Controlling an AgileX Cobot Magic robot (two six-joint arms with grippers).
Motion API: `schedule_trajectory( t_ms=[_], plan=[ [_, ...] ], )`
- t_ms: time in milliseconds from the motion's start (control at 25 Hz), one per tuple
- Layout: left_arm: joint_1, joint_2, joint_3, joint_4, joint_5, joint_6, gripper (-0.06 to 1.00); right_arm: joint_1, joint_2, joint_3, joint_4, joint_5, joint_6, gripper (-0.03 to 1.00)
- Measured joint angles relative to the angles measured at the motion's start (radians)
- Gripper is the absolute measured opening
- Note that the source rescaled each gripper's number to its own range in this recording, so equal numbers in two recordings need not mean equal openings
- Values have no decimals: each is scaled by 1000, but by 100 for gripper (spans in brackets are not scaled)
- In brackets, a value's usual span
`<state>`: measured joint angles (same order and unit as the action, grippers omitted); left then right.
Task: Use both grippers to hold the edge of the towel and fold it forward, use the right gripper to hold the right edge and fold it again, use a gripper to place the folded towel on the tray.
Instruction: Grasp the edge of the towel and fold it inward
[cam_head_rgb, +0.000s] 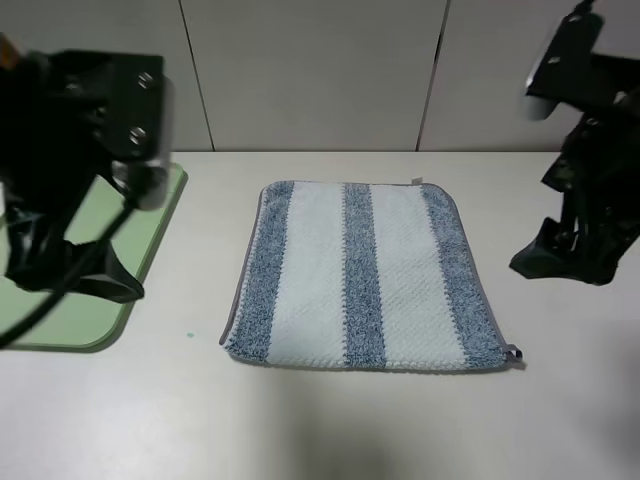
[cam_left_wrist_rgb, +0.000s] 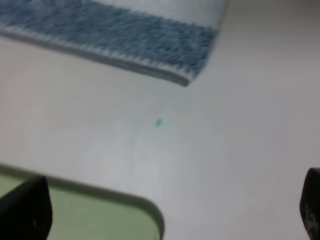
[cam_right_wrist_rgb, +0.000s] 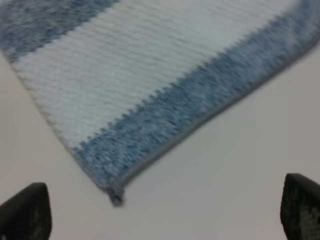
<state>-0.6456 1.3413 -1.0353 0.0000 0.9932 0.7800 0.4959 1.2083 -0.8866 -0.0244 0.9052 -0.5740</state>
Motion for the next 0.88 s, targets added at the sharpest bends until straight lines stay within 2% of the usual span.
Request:
schedule_trajectory(
  t_ms=[120, 320, 680, 880],
  plan=[
    [-54, 84, -1, 0, -28, 11, 100, 63, 71, -1, 0, -30, -11, 100],
    [-106, 204, -2, 0, -66, 13, 99, 106, 201, -1, 1, -80, -44, 100],
    [-111, 353, -2, -8, -157, 13, 99, 106, 390, 13, 4, -100, -76, 100],
    [-111, 370, -2, -13, -208, 13, 99, 106, 418, 101, 10, -181, -171, 100]
  ],
)
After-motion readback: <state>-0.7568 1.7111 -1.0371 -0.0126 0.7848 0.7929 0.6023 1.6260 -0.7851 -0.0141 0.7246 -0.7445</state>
